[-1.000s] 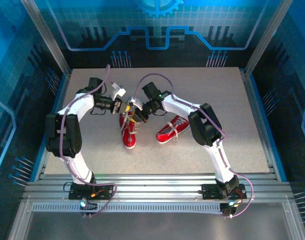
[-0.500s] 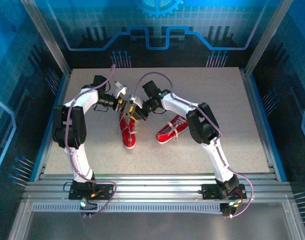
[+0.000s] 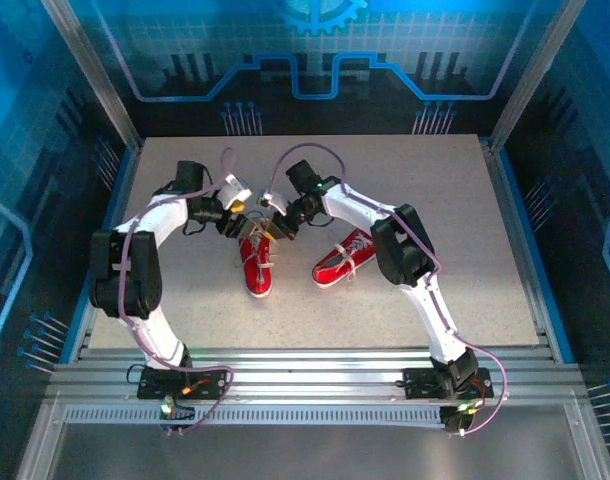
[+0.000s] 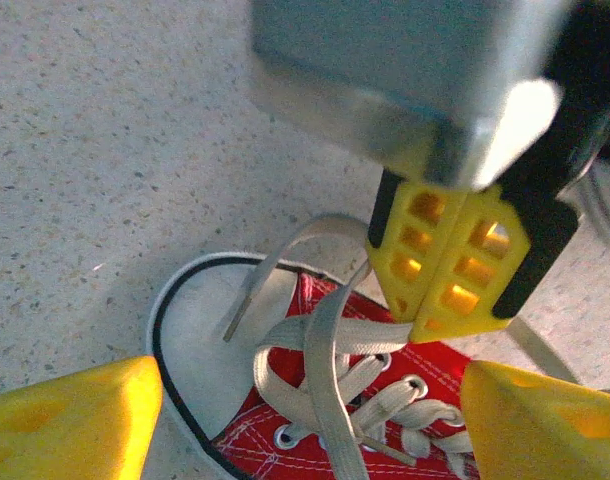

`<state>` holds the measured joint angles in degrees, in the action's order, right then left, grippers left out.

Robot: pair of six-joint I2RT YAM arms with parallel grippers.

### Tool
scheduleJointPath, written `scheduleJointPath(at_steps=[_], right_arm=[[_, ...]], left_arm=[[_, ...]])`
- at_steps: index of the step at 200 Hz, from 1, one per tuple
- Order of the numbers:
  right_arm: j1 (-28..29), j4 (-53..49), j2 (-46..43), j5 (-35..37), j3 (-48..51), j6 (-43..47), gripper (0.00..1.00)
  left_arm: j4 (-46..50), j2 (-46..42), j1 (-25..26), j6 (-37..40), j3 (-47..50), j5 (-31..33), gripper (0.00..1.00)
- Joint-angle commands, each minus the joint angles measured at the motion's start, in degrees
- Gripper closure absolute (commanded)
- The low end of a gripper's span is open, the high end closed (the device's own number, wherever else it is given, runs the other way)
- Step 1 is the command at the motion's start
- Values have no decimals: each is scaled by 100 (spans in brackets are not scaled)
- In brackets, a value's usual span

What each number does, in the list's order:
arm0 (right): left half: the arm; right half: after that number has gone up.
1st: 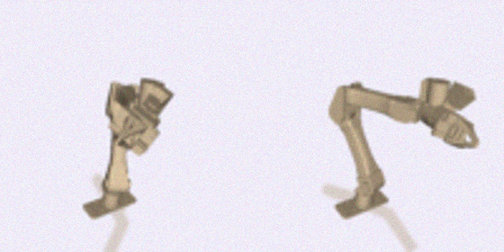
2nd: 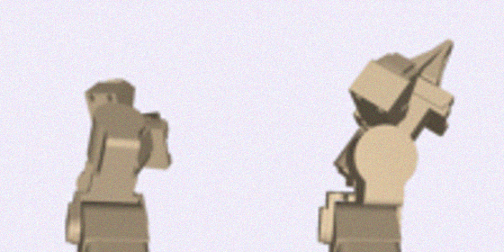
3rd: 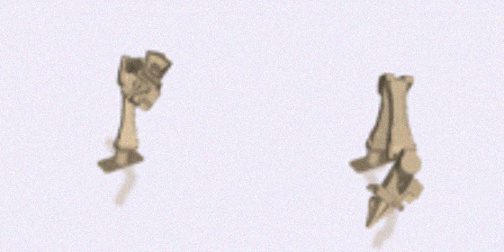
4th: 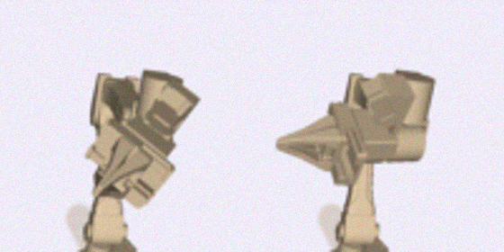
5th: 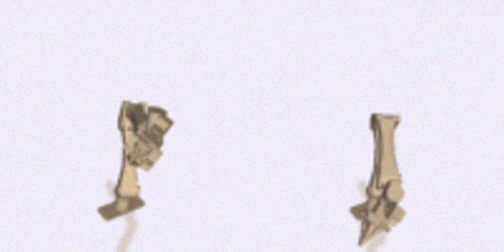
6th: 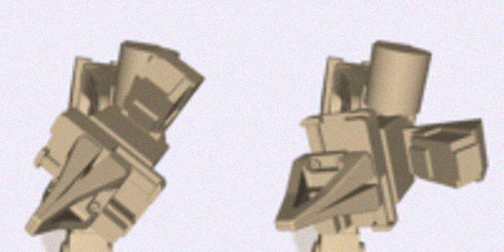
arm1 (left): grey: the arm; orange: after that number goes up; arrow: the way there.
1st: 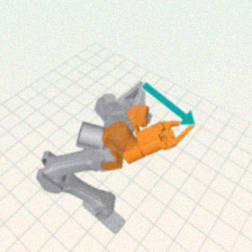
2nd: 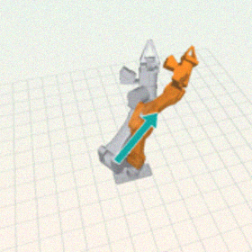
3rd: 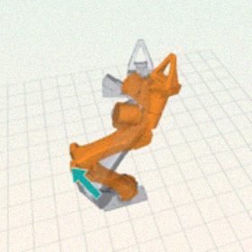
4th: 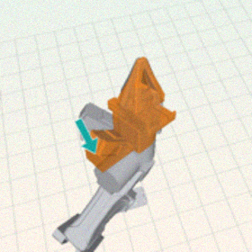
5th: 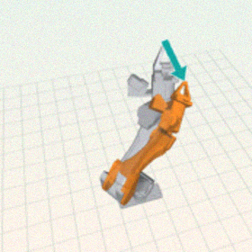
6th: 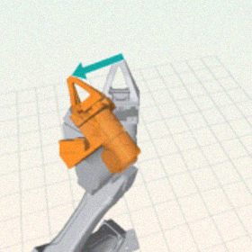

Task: Tie the shoes

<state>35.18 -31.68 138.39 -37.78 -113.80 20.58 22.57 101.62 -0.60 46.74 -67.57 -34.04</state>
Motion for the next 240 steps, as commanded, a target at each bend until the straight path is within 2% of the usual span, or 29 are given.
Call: scheduleJointPath(at_steps=[1, 26, 86, 133, 191, 240], right_arm=[[-48, -179, 127, -116, -202, 7, 100], [-47, -204, 150, -118, -247, 14, 100], [-50, -257, 184, -141, -334, 110, 100], [-69, -395, 231, -168, -473, 175, 100], [-83, -558, 284, -205, -574, 254, 100], [-96, -563, 282, -312, -613, 258, 100]], left_arm=[[-598, -5, 102, 549, 148, 510, 21], [-668, 226, 130, 693, -24, 586, 21], [-10, 755, 225, 1191, -553, 408, 22], [256, 938, 389, 1562, -675, 612, 21], [-320, 370, 398, 1872, 104, 777, 19], [-486, 530, 594, 1953, -47, 788, 19]])
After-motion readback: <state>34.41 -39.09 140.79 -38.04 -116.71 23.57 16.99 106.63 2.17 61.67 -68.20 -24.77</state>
